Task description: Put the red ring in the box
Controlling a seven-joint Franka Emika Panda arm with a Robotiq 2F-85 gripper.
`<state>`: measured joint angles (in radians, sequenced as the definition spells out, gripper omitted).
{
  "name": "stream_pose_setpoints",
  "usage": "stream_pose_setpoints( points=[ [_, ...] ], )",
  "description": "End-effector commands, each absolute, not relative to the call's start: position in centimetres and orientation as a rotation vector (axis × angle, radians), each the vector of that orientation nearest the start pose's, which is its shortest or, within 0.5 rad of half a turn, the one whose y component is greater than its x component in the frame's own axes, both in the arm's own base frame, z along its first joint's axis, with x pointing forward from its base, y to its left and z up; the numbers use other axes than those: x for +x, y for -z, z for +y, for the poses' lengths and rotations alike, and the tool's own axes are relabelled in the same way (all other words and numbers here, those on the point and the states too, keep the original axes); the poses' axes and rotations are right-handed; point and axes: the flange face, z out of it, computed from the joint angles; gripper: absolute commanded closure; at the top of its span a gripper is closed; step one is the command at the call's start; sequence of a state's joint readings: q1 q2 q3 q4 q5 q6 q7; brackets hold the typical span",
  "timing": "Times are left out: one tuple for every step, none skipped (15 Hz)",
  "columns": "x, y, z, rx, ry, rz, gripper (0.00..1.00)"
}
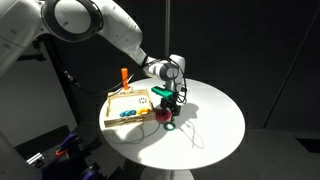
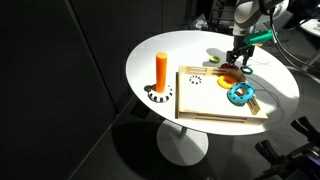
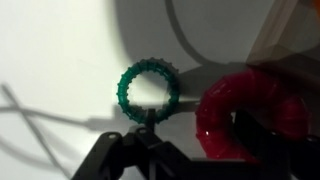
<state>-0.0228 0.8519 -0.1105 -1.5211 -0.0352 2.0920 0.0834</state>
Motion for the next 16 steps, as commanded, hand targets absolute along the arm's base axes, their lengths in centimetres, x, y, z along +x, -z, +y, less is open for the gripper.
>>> stream_pose_setpoints(
  points=[
    [67.8, -13.9, -7.9, -3.219, -0.478, 0.297, 0.51],
    [67.9, -13.9, -7.8, -3.219, -0.481, 0.298, 0.59],
    [68.0, -14.0, -7.8, -3.219, -0.481, 0.299, 0.66],
    [68.1, -14.1, -7.7, -3.219, -0.482, 0.299, 0.74],
    [68.2, -14.2, -7.7, -3.219, -0.482, 0.301, 0.81],
    [68.2, -14.5, -7.7, -3.217, -0.485, 0.305, 0.90],
    [68.3, -14.8, -7.7, -3.215, -0.484, 0.308, 0.92],
    [68.4, -15.4, -7.8, -3.213, -0.483, 0.311, 0.90],
    [68.5, -16.0, -7.8, -3.215, -0.478, 0.319, 0.90],
    [68.7, -16.4, -7.8, -3.214, -0.473, 0.323, 0.90],
    [68.8, -17.2, -7.8, -3.214, -0.458, 0.325, 0.90],
    [69.0, -17.8, -7.7, -3.215, -0.444, 0.325, 0.90],
    [69.2, -18.6, -7.6, -3.215, -0.425, 0.320, 0.90],
    [69.3, -19.4, -7.3, -3.215, -0.407, 0.312, 0.90],
    [69.5, -20.2, -7.1, -3.214, -0.389, 0.306, 0.90],
    [69.5, -21.3, -6.6, -3.214, -0.367, 0.294, 0.90]
  ],
)
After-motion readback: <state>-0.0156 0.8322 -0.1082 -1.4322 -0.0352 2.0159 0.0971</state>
